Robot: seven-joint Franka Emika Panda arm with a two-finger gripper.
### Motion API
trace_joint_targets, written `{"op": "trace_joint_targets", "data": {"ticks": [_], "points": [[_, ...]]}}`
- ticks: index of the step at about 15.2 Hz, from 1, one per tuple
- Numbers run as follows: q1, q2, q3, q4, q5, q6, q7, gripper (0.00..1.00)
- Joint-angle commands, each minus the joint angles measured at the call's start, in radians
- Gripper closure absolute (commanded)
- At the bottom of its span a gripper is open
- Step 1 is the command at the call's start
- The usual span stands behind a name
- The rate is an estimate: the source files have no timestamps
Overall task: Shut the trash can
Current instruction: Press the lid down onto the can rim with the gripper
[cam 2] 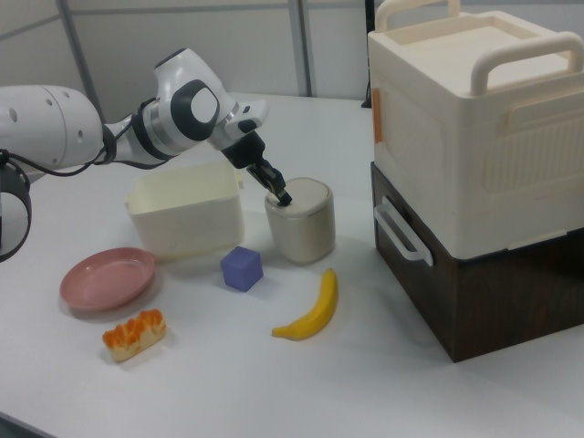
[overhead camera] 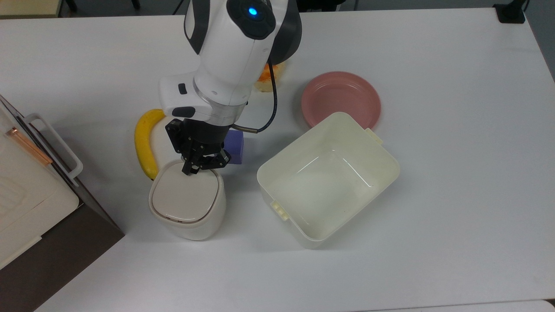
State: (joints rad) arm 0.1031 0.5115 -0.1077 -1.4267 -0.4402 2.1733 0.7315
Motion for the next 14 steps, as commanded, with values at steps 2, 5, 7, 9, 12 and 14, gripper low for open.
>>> {"op": "trace_joint_targets", "data": {"ticks": [2, 5, 7, 9, 12, 14], "points": [[0.026, -0.041, -0.007, -0.115, -0.029, 0.054, 0.048, 1.0], [0.023, -0.041, -0.007, -0.101, -0.028, 0.054, 0.049, 1.0], [0.017, -0.041, -0.007, -0.063, -0.014, 0.054, 0.051, 1.0], [0.007, -0.039, -0.015, -0.017, 0.024, 0.054, 0.049, 1.0], [-0.016, -0.044, -0.017, 0.025, 0.075, 0.051, 0.046, 1.0], [-0.029, -0.071, -0.014, 0.029, 0.087, 0.048, 0.045, 1.0]]}}
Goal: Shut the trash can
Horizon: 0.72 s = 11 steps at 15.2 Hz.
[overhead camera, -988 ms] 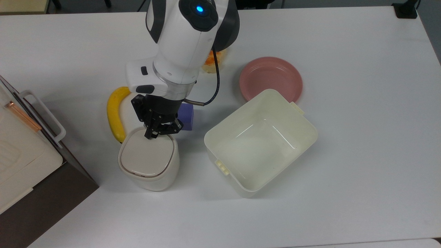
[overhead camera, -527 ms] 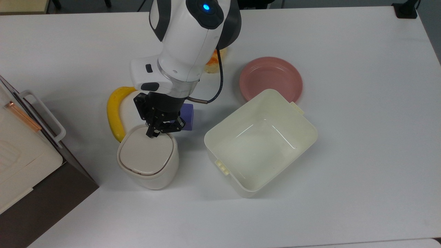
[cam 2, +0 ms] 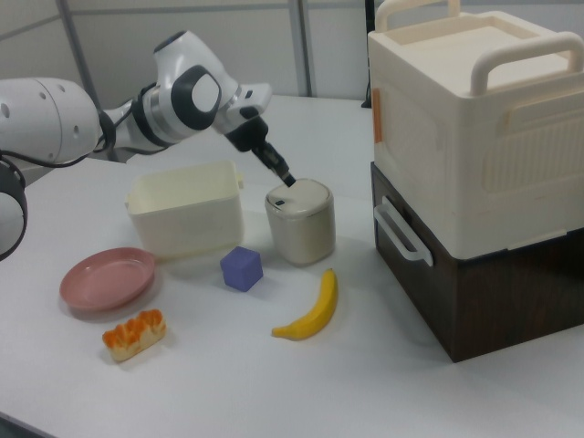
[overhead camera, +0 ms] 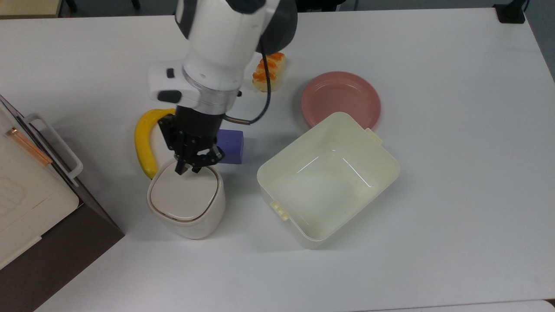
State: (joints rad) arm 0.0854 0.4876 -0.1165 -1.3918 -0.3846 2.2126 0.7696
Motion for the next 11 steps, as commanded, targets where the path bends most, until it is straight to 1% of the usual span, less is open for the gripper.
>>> {"op": "trace_joint_targets", "data": {"ticks": [1, 4, 6, 8, 10, 11], "points": [[-0.016, -0.066, -0.003, -0.015, 0.039, 0.006, 0.002, 1.0], [-0.024, -0.122, 0.003, -0.067, 0.053, -0.014, -0.053, 1.0], [-0.026, -0.158, 0.003, -0.081, 0.128, -0.068, -0.152, 1.0], [-0.048, -0.205, 0.003, -0.094, 0.226, -0.143, -0.337, 0.99], [-0.058, -0.242, 0.001, -0.09, 0.323, -0.293, -0.572, 0.94], [-0.064, -0.26, 0.0, -0.085, 0.354, -0.36, -0.649, 0.93]]}}
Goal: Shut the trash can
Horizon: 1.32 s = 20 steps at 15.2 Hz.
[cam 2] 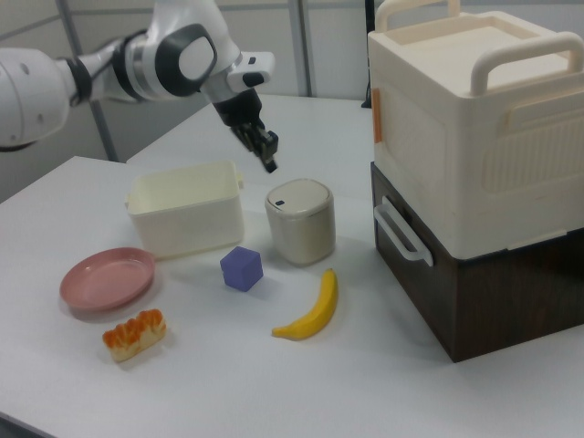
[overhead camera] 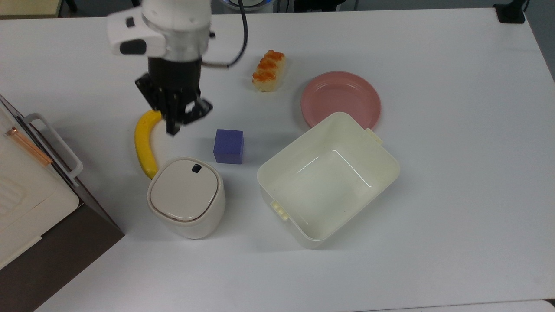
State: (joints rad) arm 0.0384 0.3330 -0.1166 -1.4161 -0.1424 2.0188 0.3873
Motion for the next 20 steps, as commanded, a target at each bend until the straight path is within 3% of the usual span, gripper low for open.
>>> {"op": "trace_joint_targets", "data": {"ticks": [1, 3, 4, 8, 11, 13, 20], "points": [[-0.023, -0.13, -0.002, -0.061, 0.125, -0.207, -0.312, 0.85], [-0.035, -0.17, -0.002, -0.066, 0.136, -0.241, -0.338, 0.83], [-0.04, -0.184, -0.002, -0.067, 0.139, -0.255, -0.35, 0.76], [-0.04, -0.222, -0.005, -0.069, 0.141, -0.348, -0.459, 0.42], [-0.04, -0.244, -0.008, -0.073, 0.141, -0.361, -0.489, 0.25], [-0.04, -0.262, -0.008, -0.105, 0.141, -0.361, -0.492, 0.0], [-0.028, -0.302, -0.018, -0.156, 0.158, -0.344, -0.487, 0.0]]}}
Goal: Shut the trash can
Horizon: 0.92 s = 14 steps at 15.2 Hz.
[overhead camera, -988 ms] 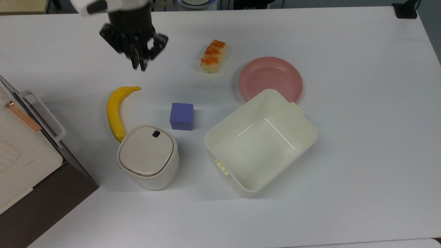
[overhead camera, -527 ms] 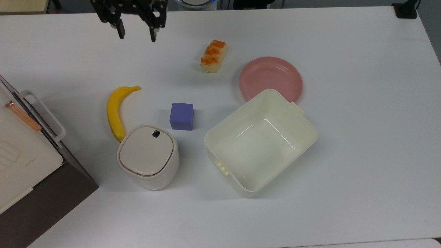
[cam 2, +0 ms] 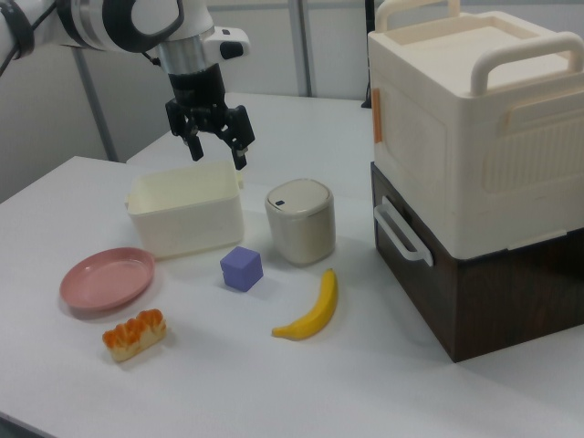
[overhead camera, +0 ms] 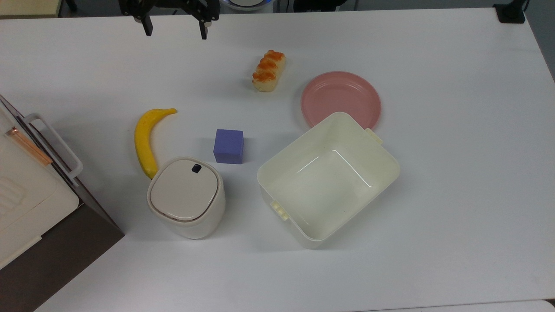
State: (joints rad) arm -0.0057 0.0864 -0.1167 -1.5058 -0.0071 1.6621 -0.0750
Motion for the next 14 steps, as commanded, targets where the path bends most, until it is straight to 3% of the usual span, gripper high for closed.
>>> {"op": "trace_joint_targets", "data": {"ticks": [1, 14], "points": [[0.016, -0.063, -0.03, -0.073, 0.032, 0.011, -0.028, 0.0], [0.032, -0.102, -0.038, -0.116, 0.072, 0.002, 0.046, 0.0]]}}
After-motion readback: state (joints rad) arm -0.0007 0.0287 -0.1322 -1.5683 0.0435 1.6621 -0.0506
